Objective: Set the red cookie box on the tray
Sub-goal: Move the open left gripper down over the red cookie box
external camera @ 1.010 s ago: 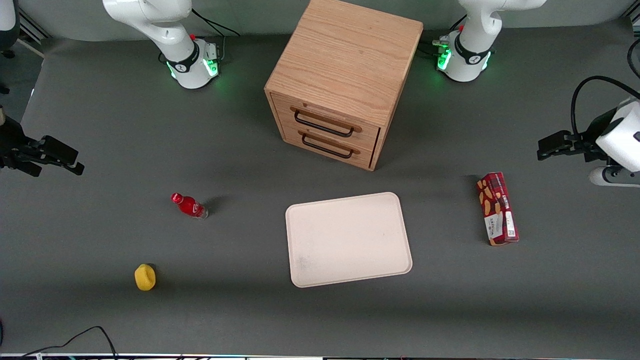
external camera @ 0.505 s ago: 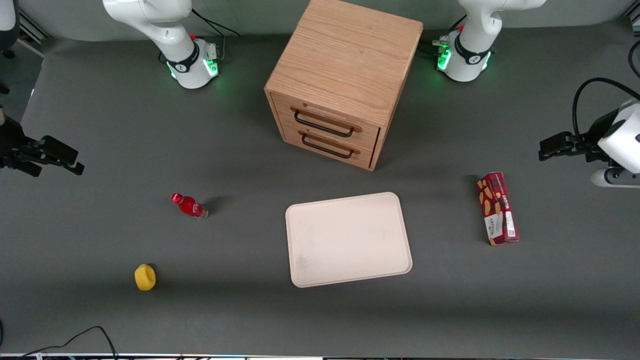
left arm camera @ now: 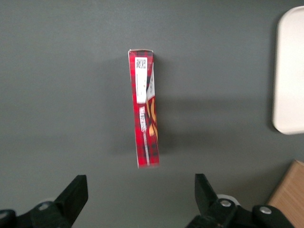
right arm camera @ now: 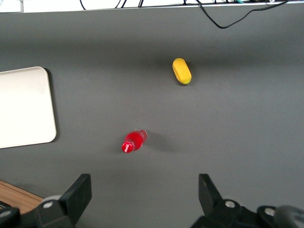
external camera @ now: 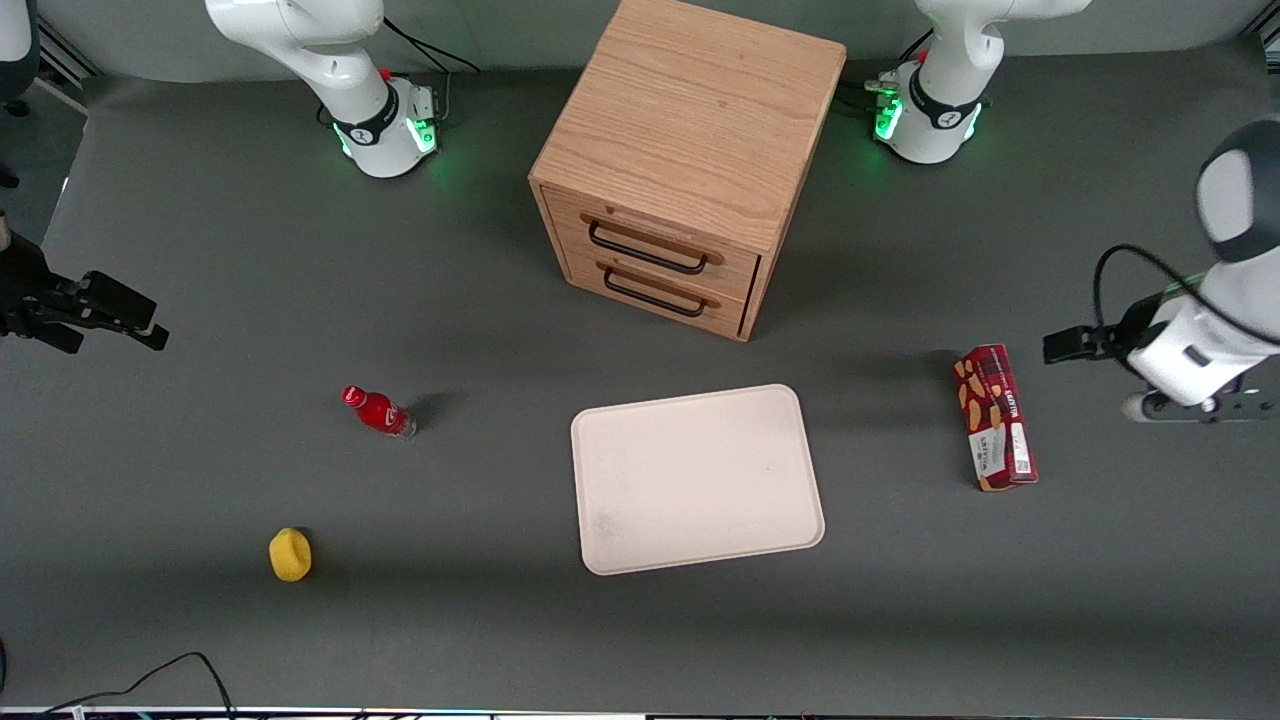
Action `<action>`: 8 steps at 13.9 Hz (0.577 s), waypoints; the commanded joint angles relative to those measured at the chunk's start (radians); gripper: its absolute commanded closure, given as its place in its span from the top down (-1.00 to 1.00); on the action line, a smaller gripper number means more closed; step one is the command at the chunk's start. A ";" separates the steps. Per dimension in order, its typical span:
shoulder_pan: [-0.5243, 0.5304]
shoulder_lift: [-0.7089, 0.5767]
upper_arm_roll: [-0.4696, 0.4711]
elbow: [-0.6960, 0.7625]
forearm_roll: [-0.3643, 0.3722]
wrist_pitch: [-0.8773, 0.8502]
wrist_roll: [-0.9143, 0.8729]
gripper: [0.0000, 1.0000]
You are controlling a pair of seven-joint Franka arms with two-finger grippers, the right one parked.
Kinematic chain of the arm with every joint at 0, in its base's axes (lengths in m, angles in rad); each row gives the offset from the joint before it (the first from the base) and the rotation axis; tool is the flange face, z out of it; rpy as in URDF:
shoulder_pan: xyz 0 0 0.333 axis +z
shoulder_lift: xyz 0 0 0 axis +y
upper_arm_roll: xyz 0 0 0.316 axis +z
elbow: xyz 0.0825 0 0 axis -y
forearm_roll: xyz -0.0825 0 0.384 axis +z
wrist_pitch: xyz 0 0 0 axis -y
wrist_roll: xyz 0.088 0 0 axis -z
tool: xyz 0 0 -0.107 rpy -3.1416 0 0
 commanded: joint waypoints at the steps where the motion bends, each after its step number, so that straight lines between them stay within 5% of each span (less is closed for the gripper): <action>1: 0.010 -0.040 0.001 -0.238 0.008 0.260 0.029 1.00; 6: 0.021 0.090 0.001 -0.247 0.008 0.399 0.040 1.00; 8: 0.030 0.127 0.000 -0.247 0.000 0.448 0.040 0.84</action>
